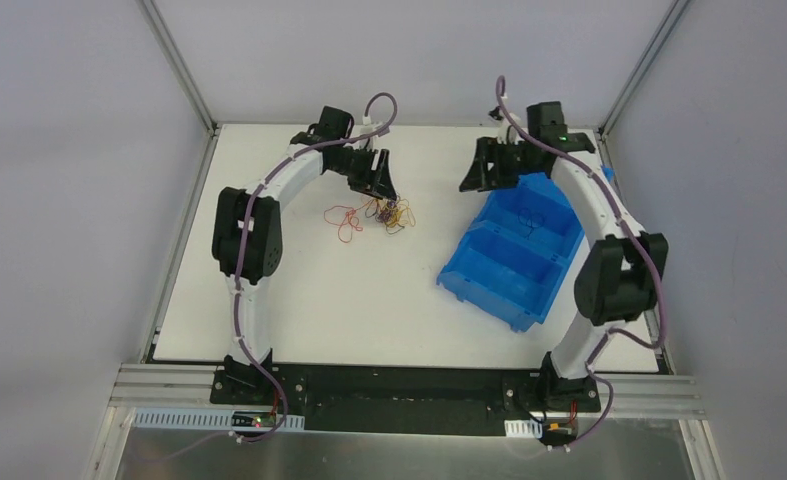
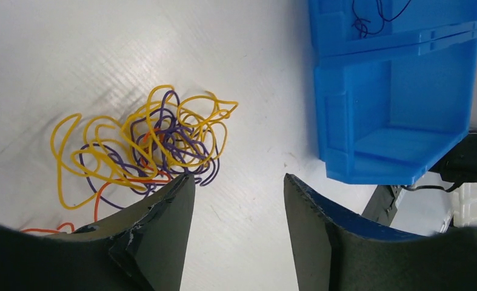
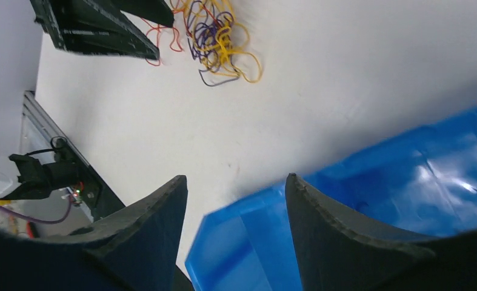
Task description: Untangle the cables
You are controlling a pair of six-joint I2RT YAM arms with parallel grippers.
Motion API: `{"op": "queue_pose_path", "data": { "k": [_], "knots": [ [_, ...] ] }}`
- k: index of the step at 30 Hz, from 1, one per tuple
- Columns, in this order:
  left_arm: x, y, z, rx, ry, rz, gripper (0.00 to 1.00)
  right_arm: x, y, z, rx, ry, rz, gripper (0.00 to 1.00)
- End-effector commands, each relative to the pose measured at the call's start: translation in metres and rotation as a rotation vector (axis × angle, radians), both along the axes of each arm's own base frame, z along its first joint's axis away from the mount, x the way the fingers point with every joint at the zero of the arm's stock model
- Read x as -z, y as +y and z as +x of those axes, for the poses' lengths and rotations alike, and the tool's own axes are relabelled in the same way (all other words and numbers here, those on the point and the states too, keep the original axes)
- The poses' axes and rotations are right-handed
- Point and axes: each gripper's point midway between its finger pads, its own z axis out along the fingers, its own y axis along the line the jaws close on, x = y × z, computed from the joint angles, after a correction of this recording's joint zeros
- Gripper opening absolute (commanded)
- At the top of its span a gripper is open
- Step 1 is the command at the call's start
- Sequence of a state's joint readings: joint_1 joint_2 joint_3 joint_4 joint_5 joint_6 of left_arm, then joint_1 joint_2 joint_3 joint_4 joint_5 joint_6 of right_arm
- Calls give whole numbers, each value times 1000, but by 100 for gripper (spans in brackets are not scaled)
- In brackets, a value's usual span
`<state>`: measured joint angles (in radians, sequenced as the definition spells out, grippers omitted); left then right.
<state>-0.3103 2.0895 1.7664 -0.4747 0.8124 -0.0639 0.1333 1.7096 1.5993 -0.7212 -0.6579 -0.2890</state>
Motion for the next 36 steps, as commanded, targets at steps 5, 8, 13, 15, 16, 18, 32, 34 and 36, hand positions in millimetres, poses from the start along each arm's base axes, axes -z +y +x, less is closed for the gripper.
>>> {"op": "queue_pose_path", "data": {
  "k": [5, 8, 13, 15, 16, 18, 32, 34, 36],
  "knots": [
    [-5, 31, 18, -61, -4, -11, 49, 13, 91, 66, 17, 48, 145, 56],
    [-12, 43, 24, -87, -27, -15, 46, 31, 107, 80, 38, 68, 138, 55],
    [2, 53, 34, -135, -20, 27, 48, 63, 129, 82, 16, 95, 104, 58],
    [9, 52, 37, -140, -3, 30, 47, 74, 135, 81, 11, 102, 86, 58],
    [14, 50, 38, -141, 11, 30, 47, 79, 138, 81, 9, 103, 75, 58],
    [20, 47, 40, -136, 20, 27, 45, 88, 145, 80, -1, 110, 64, 58],
    [39, 13, 45, -119, 87, -49, 27, 146, 164, 69, -18, 153, -40, 49],
    [36, 9, 46, -121, 86, -58, 15, 149, 164, 69, -17, 155, -46, 46],
    [27, 8, 46, -127, 71, -63, 5, 152, 162, 67, -12, 161, -56, 44]
  ]
}}
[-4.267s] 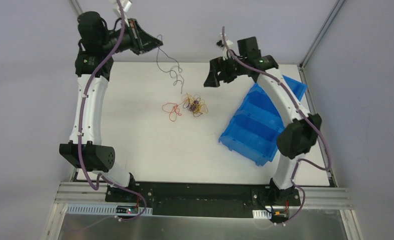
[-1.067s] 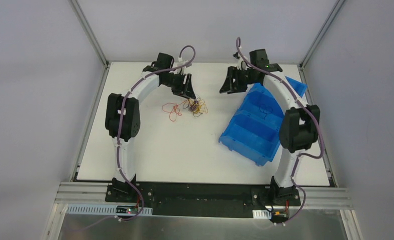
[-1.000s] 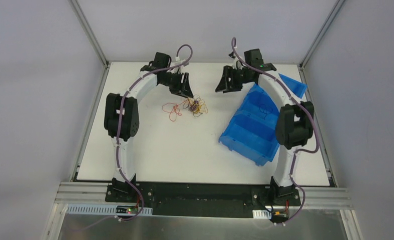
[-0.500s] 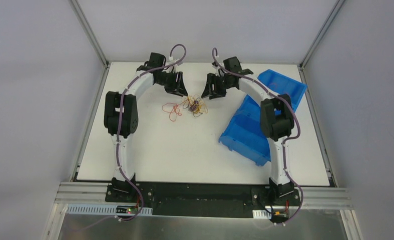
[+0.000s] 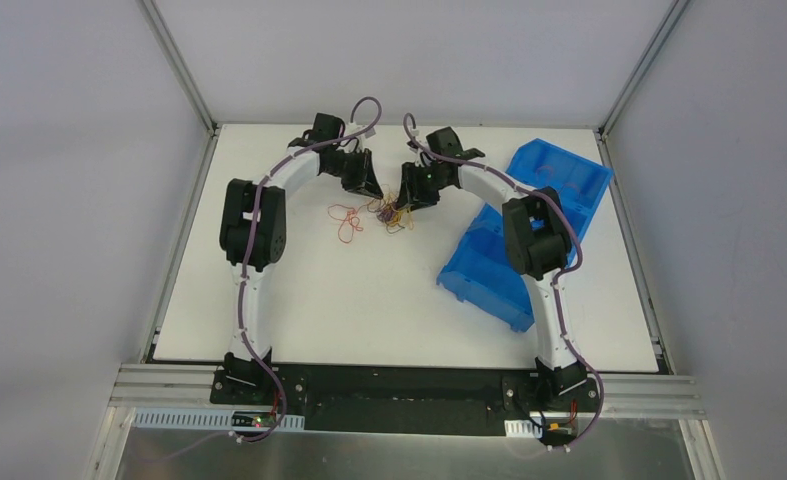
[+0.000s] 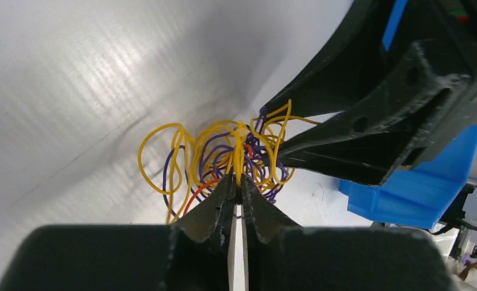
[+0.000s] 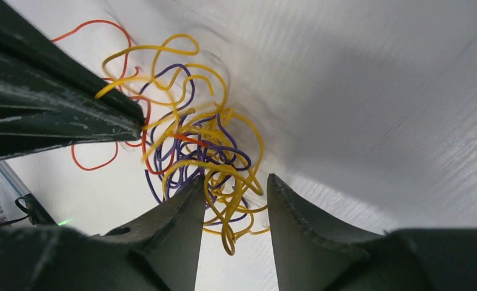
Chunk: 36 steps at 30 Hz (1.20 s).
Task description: Untangle the cables
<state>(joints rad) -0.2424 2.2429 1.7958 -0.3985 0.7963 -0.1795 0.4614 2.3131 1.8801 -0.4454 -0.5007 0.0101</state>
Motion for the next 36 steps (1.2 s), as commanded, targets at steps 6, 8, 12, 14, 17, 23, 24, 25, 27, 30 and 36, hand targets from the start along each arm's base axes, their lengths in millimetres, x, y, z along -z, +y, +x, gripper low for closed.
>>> {"op": "queue_pose_path", "data": {
  "k": [6, 8, 12, 14, 17, 23, 24, 25, 27, 30, 36],
  "knots": [
    [-69, -16, 6, 30, -142, -96, 0, 0, -4, 8, 5, -43, -25, 27],
    [-99, -19, 3, 39, -191, -136, 0, 1, -8, 6, -2, -51, -39, 26],
    [-171, -17, -10, 62, -328, -198, 0, 6, -13, -1, -13, -41, -59, 21],
    [-207, -13, -20, 63, -384, -232, 0, 8, -15, -3, -15, -35, -64, 15],
    [-258, -5, -33, 57, -467, -285, 0, 12, -16, -5, -18, -28, -70, 13],
    [-369, 18, -60, 17, -681, -383, 0, 16, -21, -9, -31, -28, -93, 14],
    [-387, 23, -63, 6, -714, -398, 0, 17, -22, -10, -32, -26, -95, 14],
    [-403, 27, -65, -1, -742, -413, 0, 18, -22, -11, -33, -21, -98, 15],
    [-435, 37, -70, -25, -804, -443, 0, 19, -24, -13, -35, -15, -102, 15],
    [-480, 50, -77, -60, -912, -482, 0, 22, -25, -16, -43, -10, -110, 15],
    [-546, 67, -98, -118, -1138, -487, 0, 28, -30, -22, -56, 0, -129, 15]
  ]
}}
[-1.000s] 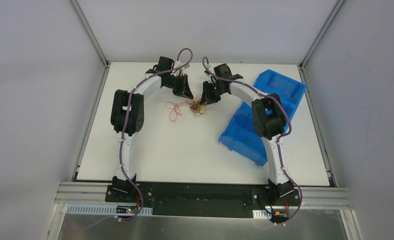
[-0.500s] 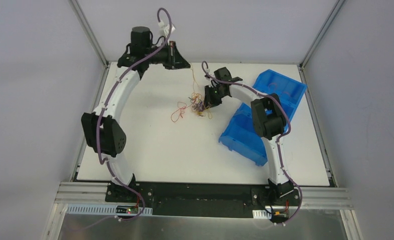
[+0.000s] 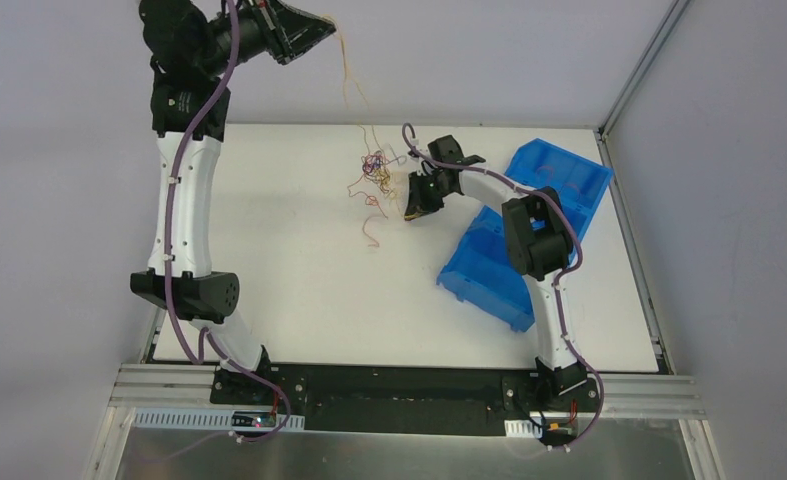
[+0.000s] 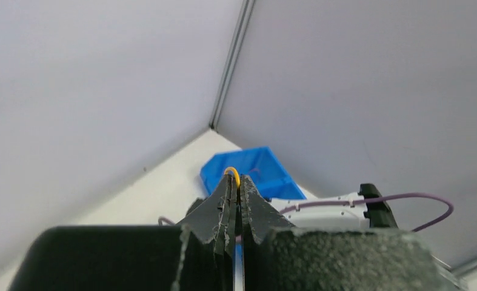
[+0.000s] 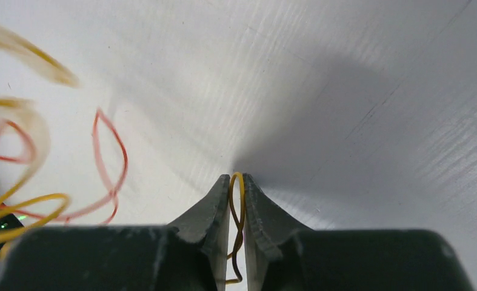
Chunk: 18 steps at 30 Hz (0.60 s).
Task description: Untangle the cables
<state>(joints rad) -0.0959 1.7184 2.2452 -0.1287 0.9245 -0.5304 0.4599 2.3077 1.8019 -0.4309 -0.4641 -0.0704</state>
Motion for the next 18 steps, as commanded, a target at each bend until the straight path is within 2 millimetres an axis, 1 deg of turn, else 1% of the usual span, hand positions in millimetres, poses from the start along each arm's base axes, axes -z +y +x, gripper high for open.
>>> {"op": "queue_pose_path", "data": {
  "k": [1, 3, 5, 7, 8, 10, 11, 13, 15, 16, 18],
  "knots": [
    [-76, 16, -31, -72, -238, -64, 0, 3, -15, -13, -16, 14, -61, 15],
    [-93, 25, -34, -118, -285, -88, 0, 3, -15, -16, -24, 18, -61, 13],
    [-101, 30, -36, -141, -302, -100, 0, 4, -15, -19, -38, 16, -65, 5],
    [-100, 28, -38, -122, -297, -97, 0, -2, -16, -20, -56, 5, -68, 3],
    [-95, 27, -38, -108, -276, -96, 0, -8, -16, -19, -70, -11, -64, 0],
    [-89, 25, -38, -95, -264, -93, 0, -20, -20, -20, -91, -39, -49, 0],
    [-87, 26, -37, -105, -261, -93, 0, -23, -23, -21, -97, -47, -51, 0],
    [-90, 31, -36, -134, -280, -96, 0, -23, -31, -23, -97, -48, -69, 0],
    [-98, 37, -35, -165, -304, -100, 0, -18, -37, -26, -97, -26, -84, 0],
    [-97, 41, -31, -193, -296, -94, 0, -18, -39, -26, -93, -23, -88, 0],
    [-90, 51, -20, -275, -277, -66, 0, -25, -41, -25, -85, -31, -80, 0]
  ]
}}
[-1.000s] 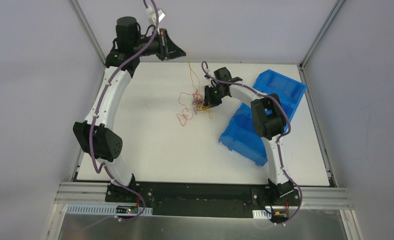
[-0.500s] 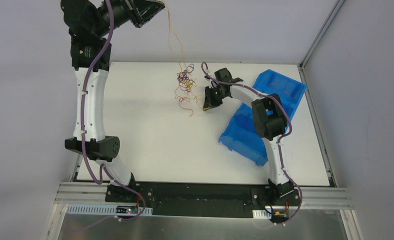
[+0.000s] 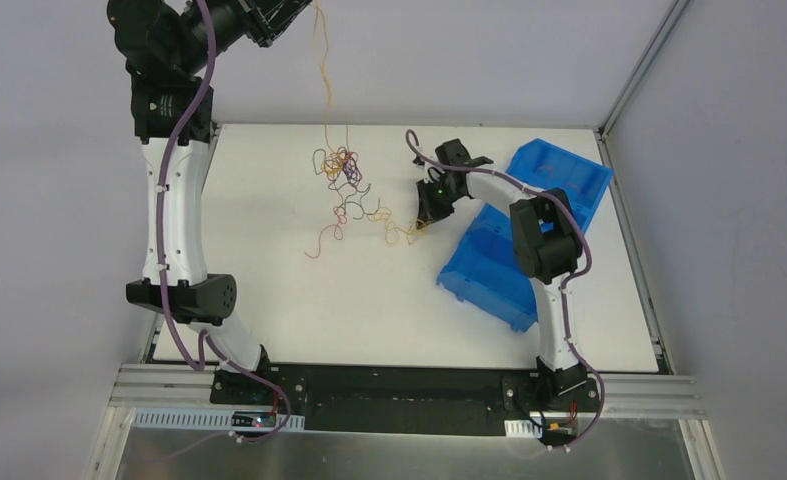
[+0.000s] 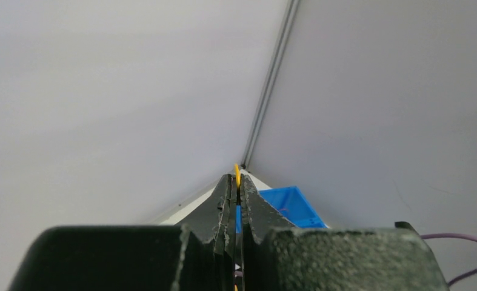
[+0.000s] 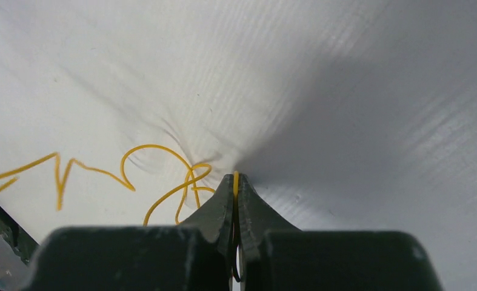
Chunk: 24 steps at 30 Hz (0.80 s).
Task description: Untangle the cables
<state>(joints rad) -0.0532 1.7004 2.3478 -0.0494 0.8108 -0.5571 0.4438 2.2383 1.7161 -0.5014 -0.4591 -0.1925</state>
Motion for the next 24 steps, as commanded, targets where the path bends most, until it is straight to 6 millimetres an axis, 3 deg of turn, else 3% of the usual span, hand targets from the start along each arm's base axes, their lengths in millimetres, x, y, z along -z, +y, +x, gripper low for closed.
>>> {"op": "queue_pose_path", "data": {
  "k": [1, 5, 14, 16, 19, 24],
  "knots": [
    [-22, 28, -3, -191, -82, 7, 0, -31, -15, 0, -4, -49, -7, 0],
    [-13, 70, 11, -470, -81, 22, 0, -51, -20, 1, -14, -110, 5, 0],
    [-43, 157, 12, -970, -204, 96, 0, -33, -50, -2, -37, -103, -118, 0],
    [-43, 162, 12, -985, -204, 99, 0, -33, -57, 2, -36, -111, -133, 0],
    [-45, 187, 12, -1072, -209, 109, 0, -31, -65, 4, -27, -107, -155, 0],
    [-46, 195, 14, -1081, -213, 106, 0, -25, -71, 2, -13, -80, -181, 0]
  ]
}}
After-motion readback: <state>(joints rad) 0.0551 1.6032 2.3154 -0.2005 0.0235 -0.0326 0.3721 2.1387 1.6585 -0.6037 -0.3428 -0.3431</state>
